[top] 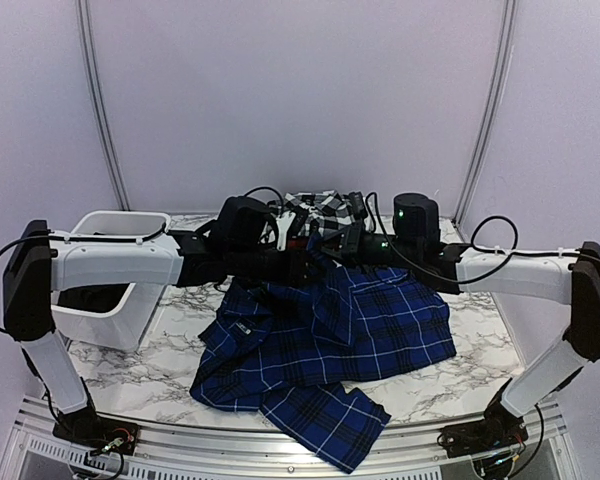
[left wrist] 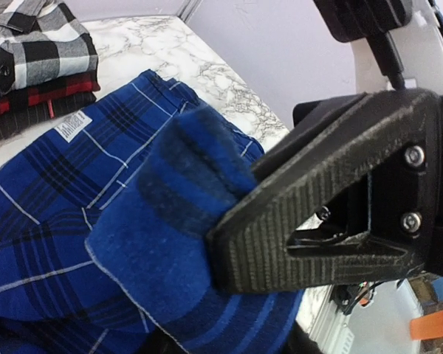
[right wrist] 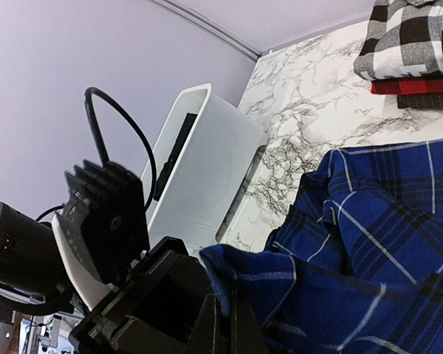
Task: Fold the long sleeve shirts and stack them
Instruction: Flatten out the crumpled shirt at the center of the board.
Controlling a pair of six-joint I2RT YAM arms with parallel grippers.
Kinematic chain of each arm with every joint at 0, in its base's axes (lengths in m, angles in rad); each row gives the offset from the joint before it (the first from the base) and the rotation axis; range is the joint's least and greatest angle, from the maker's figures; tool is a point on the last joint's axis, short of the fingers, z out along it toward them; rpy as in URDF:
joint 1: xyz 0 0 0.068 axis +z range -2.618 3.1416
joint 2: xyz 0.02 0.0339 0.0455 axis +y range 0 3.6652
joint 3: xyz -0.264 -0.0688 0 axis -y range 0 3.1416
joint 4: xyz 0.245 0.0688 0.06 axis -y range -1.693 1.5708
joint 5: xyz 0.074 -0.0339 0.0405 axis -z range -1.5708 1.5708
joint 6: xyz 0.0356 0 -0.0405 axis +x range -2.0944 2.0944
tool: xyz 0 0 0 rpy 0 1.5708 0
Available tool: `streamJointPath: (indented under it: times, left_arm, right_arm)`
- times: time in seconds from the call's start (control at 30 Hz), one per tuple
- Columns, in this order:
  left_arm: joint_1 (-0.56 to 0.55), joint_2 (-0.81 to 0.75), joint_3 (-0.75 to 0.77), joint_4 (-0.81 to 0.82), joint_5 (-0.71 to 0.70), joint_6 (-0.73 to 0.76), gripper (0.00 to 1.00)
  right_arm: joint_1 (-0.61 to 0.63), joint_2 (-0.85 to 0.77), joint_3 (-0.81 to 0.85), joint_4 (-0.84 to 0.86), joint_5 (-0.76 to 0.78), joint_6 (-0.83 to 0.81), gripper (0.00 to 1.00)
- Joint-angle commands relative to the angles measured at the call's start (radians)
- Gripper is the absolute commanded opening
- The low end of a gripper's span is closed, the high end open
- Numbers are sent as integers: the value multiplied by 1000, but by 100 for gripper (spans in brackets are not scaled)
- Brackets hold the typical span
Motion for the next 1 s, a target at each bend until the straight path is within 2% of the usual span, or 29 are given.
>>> streamJointPath:
  times: [0.0,0.07,0.17,0.3,0.6,0.8,0.97]
  left_arm:
    - [-5,-6,4,3,-89,-7,14]
    - [-5,-19,12,-33,-159,8,1]
    - [2,-54,25,-108,-275,50,0]
    - [49,-123,55,-178,-357,109,0]
    - [261,-185,209,-259,-409,273,0]
    - [394,-103,389,-255,-410,343,0]
    - [466,5,510,-255,-397,338,0]
  right_arm:
    - [10,-3,61,-9,14,-38,0]
    - [9,-7,71,-50,34,-74,12]
    - [3,-13,103,-168,107,-150,34]
    - [-39,-36,100,-278,190,-224,49]
    - [-161,-105,-47,-363,283,-296,51]
    - [-165,-82,-109,-386,326,-329,51]
    - [-165,-40,-159,-398,386,-346,51]
